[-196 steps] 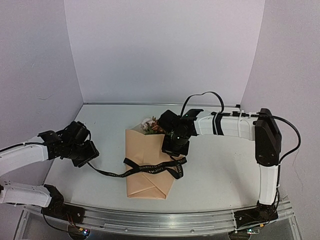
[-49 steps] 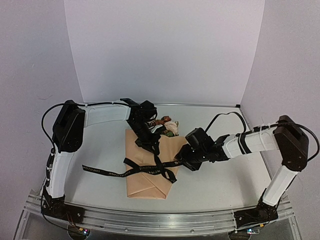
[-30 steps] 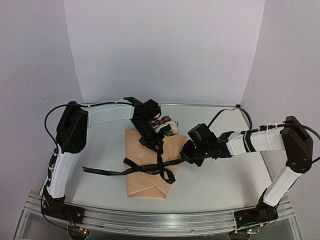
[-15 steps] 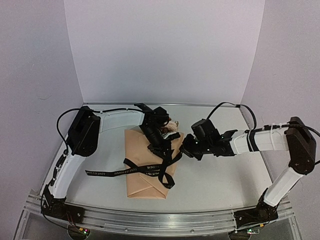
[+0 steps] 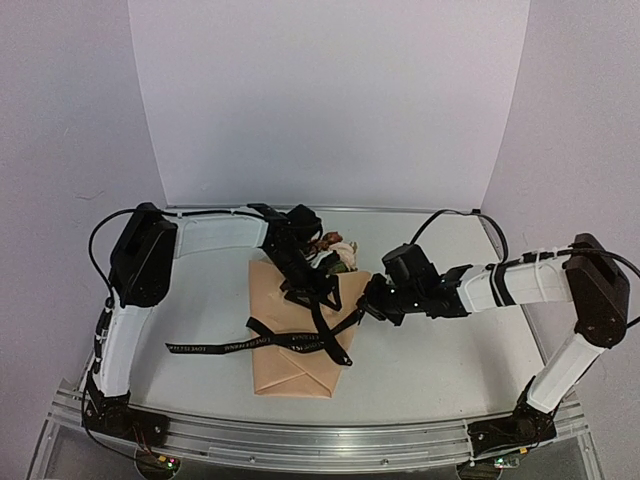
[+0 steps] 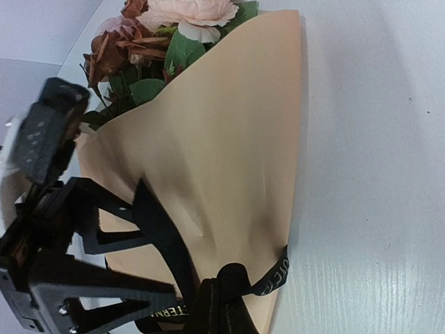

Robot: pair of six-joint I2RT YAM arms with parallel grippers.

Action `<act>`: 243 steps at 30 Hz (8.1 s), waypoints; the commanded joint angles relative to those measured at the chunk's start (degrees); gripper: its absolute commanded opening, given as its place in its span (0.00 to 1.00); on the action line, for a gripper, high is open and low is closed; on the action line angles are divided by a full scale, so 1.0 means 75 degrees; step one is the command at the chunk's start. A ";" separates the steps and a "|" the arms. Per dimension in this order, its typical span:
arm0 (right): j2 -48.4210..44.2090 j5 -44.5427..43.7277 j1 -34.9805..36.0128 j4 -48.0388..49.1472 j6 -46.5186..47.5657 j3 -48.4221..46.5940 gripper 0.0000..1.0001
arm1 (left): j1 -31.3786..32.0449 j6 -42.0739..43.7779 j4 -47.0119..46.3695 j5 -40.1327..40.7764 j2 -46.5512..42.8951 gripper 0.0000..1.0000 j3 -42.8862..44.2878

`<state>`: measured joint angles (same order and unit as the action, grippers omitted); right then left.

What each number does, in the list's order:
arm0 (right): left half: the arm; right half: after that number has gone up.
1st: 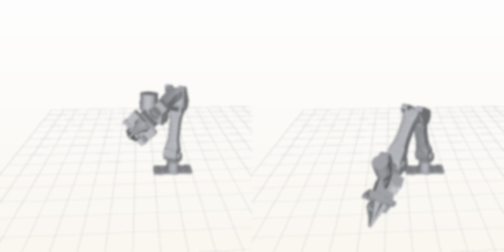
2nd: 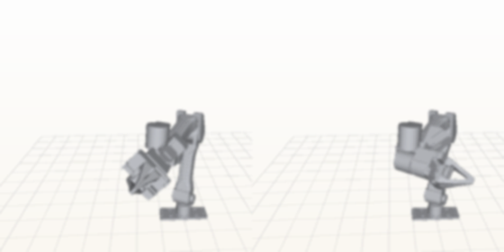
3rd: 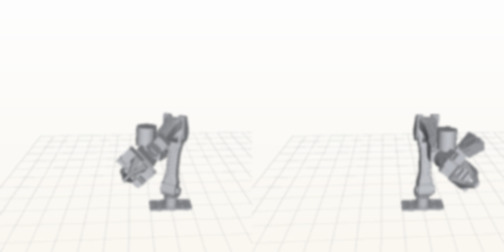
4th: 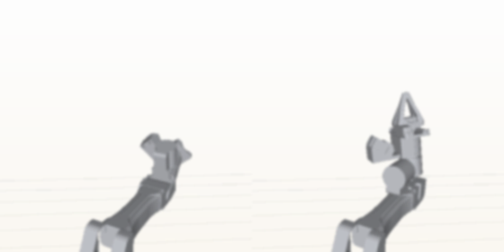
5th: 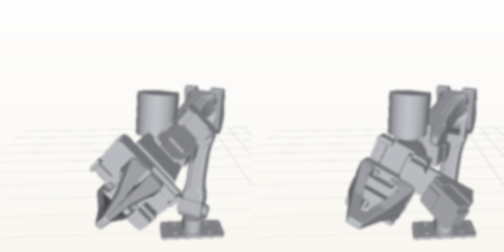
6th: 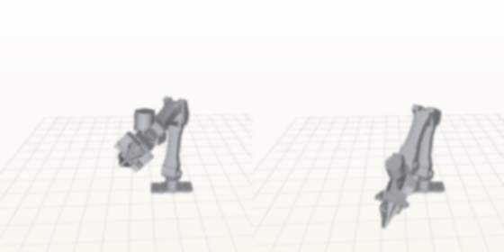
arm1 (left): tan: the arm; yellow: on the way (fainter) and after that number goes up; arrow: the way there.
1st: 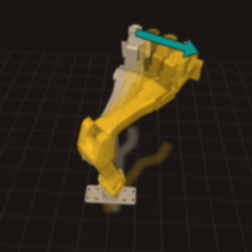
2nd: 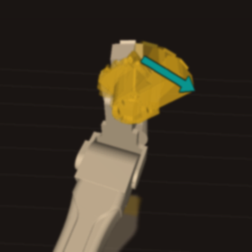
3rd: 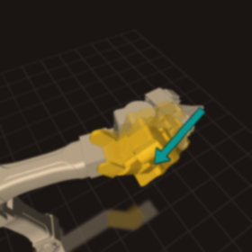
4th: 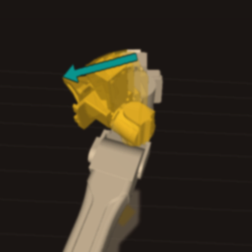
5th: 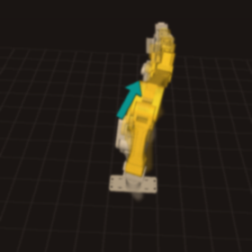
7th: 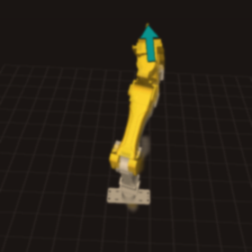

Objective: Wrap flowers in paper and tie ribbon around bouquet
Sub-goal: Cross the ribbon over the folded bouquet.

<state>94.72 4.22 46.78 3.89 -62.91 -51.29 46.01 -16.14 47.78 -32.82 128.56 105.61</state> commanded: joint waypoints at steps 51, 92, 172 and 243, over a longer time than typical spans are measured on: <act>0.0106 -0.0090 0.0522 -0.1150 0.5177 -0.2385 0.67 | -0.0415 -0.0926 -0.1583 -0.1290 -0.2008 0.00 -0.0744; 0.0254 -0.0876 0.0602 -0.2860 0.0321 -0.2596 0.00 | -0.1034 -0.1785 -0.3925 -0.0249 -0.4064 0.61 -0.3623; -0.1214 0.0255 0.0531 0.0104 -0.3571 0.1801 0.55 | 0.0745 0.1476 -0.0273 0.2025 -0.1590 0.00 -0.1302; -0.1059 -0.0552 0.0173 -0.1811 0.1315 0.0731 0.62 | 0.0194 0.2410 0.0284 -0.0883 0.0633 0.00 0.0926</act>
<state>88.25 3.04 48.25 -8.72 -55.60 -48.25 47.46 1.53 50.48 -38.92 133.03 109.51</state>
